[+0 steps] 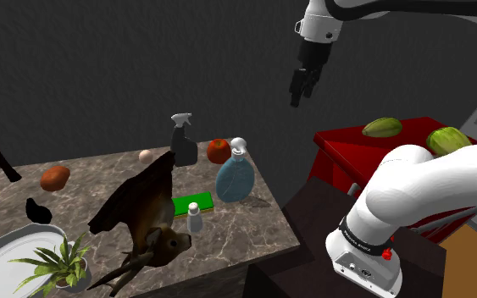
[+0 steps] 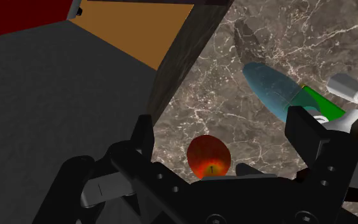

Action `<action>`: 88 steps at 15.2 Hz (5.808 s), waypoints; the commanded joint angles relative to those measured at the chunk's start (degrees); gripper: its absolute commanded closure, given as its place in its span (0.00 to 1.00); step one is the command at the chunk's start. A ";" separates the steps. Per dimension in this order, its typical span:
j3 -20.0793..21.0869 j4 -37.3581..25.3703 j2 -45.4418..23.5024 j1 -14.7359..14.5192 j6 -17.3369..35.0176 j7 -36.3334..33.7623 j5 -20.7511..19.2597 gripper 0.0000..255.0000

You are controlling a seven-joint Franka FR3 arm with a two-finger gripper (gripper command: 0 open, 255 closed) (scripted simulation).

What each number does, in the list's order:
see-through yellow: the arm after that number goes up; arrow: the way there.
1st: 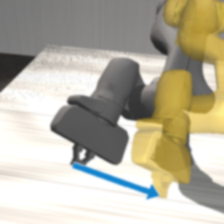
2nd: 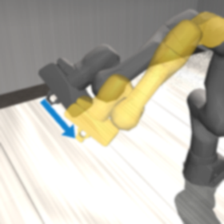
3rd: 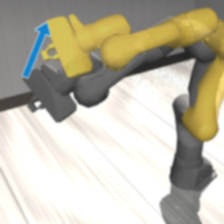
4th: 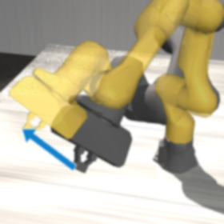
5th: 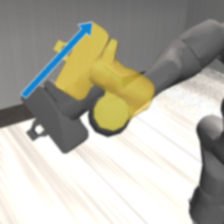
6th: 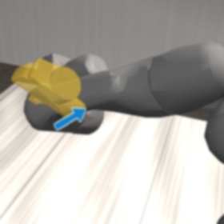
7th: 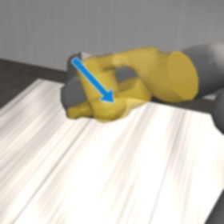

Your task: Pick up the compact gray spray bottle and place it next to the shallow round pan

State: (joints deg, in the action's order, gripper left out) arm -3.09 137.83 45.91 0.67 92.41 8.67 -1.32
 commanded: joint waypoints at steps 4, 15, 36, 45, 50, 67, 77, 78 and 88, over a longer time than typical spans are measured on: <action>-2.37 2.76 -2.84 -1.55 7.78 4.93 0.19 0.00; -11.20 4.67 -20.58 -10.12 34.15 25.97 6.61 0.00; -12.22 -22.74 -62.58 -20.81 47.00 82.30 50.23 0.00; -10.30 -24.85 -67.56 -20.90 49.74 84.30 53.74 0.00; -10.30 -24.85 -67.56 -20.90 49.73 84.29 53.74 0.00; -11.56 -25.08 -64.57 -21.69 47.48 80.67 50.30 1.00; -13.24 -26.51 -60.21 -22.64 43.27 74.90 44.90 1.00; -13.37 -26.73 -59.82 -22.72 42.81 74.34 44.39 1.00; -14.47 -29.65 -56.44 -23.19 37.94 69.15 39.80 1.00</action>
State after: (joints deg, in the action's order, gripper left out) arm -17.45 108.11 -11.13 -22.47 130.74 78.24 38.94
